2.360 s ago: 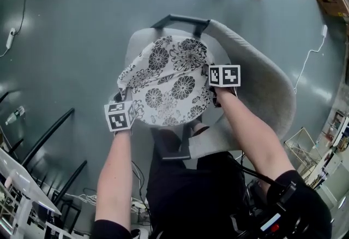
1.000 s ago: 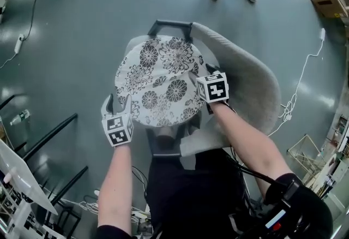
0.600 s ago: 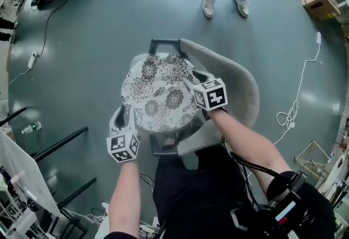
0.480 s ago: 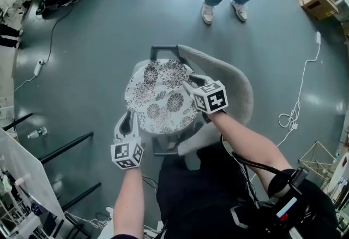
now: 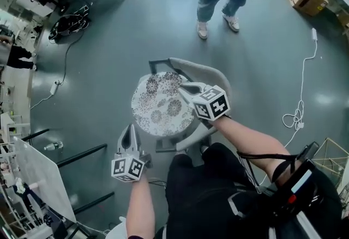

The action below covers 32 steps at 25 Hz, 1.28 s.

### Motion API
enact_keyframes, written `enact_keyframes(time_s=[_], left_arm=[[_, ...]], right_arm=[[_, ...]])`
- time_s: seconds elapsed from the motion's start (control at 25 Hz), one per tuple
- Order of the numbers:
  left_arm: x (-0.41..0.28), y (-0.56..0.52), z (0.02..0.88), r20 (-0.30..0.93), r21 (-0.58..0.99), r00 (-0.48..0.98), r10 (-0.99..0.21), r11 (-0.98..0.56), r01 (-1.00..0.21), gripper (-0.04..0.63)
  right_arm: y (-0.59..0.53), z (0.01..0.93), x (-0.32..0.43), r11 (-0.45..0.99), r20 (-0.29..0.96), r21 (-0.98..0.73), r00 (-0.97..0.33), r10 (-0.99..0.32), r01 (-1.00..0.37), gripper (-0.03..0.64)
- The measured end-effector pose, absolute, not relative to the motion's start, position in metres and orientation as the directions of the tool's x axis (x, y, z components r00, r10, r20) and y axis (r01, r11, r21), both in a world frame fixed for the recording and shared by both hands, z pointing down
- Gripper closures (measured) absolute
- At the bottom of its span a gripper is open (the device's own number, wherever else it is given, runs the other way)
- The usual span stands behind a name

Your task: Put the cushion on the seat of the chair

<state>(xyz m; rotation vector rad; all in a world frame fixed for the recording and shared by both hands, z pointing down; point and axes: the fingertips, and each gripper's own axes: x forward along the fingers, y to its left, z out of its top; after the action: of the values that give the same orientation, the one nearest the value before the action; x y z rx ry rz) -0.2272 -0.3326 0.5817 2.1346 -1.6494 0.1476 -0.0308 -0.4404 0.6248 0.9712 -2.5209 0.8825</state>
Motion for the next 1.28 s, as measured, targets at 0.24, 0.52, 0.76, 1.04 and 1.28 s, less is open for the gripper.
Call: enact_keyframes(time_s=[0.24,0.52,0.76,1.04,1.28], left_arm=[[-0.223,-0.314,0.515,0.294,0.190,0.260,-0.920,-0.210,-0.959,0.586],[-0.242,-0.302,0.446,0.200,0.159,0.219,-0.955,-0.188,-0.969,0.586],[-0.249,-0.290,0.401,0.106,0.196,0.288,-0.952,-0.264,-0.945,0.586],[-0.261,-0.272,0.370,0.072,0.192,0.334,-0.940,-0.315,-0.929,0.586],[-0.269,-0.256,0.351,0.032,0.192,0.353,-0.935,-0.341,-0.920,0.586]], right_arm=[[-0.424,0.546,-0.031,0.637,0.361,-0.452,-0.781,-0.510,-0.625,0.584],[-0.414,0.460,-0.037,0.648,0.259,-0.389,-0.753,-0.605,-0.655,0.587],[-0.393,0.412,-0.051,0.659,0.190,-0.337,-0.734,-0.652,-0.672,0.598],[-0.356,0.379,-0.065,0.656,0.163,-0.285,-0.709,-0.686,-0.699,0.606],[-0.334,0.349,-0.072,0.662,0.113,-0.232,-0.695,-0.710,-0.713,0.607]])
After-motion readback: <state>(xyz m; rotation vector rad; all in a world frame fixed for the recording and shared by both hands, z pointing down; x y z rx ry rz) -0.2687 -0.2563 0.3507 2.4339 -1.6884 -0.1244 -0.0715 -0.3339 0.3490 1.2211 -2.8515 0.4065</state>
